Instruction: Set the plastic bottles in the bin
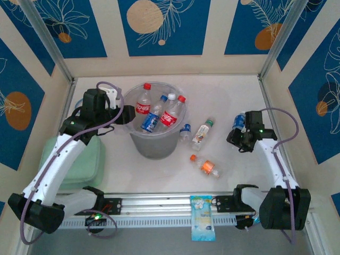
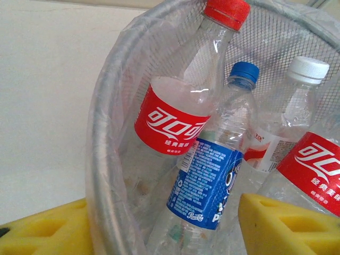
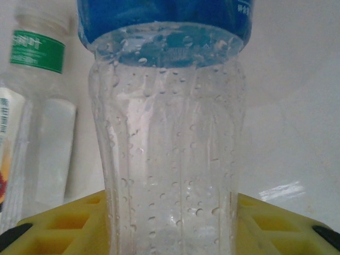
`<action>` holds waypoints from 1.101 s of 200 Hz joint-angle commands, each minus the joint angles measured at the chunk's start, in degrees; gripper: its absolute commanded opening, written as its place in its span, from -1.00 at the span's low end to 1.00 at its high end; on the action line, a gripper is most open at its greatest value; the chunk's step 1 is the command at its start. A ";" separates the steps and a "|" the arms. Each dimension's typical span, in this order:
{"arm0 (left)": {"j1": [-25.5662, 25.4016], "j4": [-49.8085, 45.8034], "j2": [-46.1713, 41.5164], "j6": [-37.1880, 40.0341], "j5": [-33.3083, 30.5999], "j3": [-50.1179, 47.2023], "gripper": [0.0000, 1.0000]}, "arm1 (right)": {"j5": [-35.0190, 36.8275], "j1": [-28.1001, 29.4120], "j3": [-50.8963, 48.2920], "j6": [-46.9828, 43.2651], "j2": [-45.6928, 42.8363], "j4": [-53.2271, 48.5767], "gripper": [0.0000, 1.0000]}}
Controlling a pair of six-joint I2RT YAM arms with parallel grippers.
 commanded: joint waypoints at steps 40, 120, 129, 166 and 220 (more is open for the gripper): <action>0.29 2.34 0.39 0.67 2.30 0.71 0.28 | -0.47 3.47 1.19 2.57 4.25 0.13 0.39; 0.34 1.26 0.17 1.47 1.92 1.80 0.27 | -4.25 -7.37 17.82 -4.42 16.74 -2.55 0.91; 0.32 1.23 0.13 1.34 1.91 1.70 0.27 | -5.24 -7.37 19.28 -4.84 19.25 -2.49 0.88; 0.27 0.96 -0.24 1.18 1.70 1.28 0.28 | -9.53 -7.71 21.17 -5.80 27.59 1.43 0.81; 0.28 0.88 -0.57 1.03 1.92 0.92 0.28 | -11.45 -7.89 22.20 -5.47 37.29 4.56 0.67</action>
